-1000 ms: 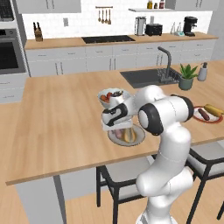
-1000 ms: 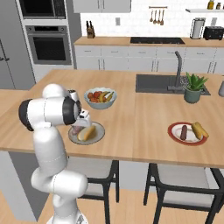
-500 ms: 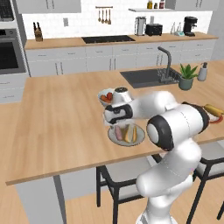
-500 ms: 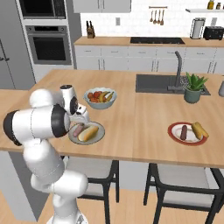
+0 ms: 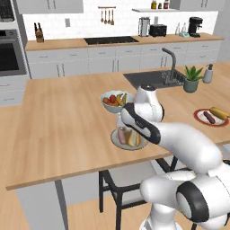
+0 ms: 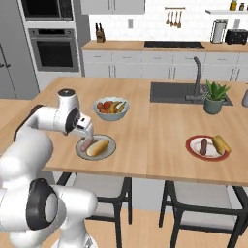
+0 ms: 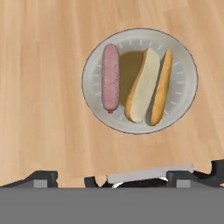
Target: Place one bun and one sausage from the bowl on each plate.
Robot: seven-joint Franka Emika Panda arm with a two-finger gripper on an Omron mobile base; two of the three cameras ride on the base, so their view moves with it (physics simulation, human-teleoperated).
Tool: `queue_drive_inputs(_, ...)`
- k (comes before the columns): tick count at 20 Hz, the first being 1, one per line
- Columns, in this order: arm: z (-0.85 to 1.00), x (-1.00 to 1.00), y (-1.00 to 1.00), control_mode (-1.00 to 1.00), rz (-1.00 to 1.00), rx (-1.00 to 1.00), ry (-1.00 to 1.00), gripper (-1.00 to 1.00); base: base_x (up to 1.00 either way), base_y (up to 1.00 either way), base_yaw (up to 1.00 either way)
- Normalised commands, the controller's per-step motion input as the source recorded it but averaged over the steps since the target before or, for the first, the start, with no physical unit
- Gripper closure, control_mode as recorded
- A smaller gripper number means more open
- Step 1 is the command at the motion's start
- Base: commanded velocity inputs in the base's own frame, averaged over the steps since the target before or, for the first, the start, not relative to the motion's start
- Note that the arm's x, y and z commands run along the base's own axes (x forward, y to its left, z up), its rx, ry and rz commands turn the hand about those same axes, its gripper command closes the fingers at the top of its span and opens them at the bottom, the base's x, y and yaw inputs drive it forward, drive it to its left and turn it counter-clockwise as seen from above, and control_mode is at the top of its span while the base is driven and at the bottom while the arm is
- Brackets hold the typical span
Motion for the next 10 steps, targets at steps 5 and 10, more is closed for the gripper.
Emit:
queue_drive_inputs(5, 0.56, -1.0, 0.03, -1.0, 0.0, 0.03, 0.0, -1.0, 0.0, 0.0, 0.0)
queue_drive_inputs(10, 0.48, -1.0, 0.33, -1.0, 0.01, 0.0, 0.0, -1.0, 0.0, 0.0, 0.0)
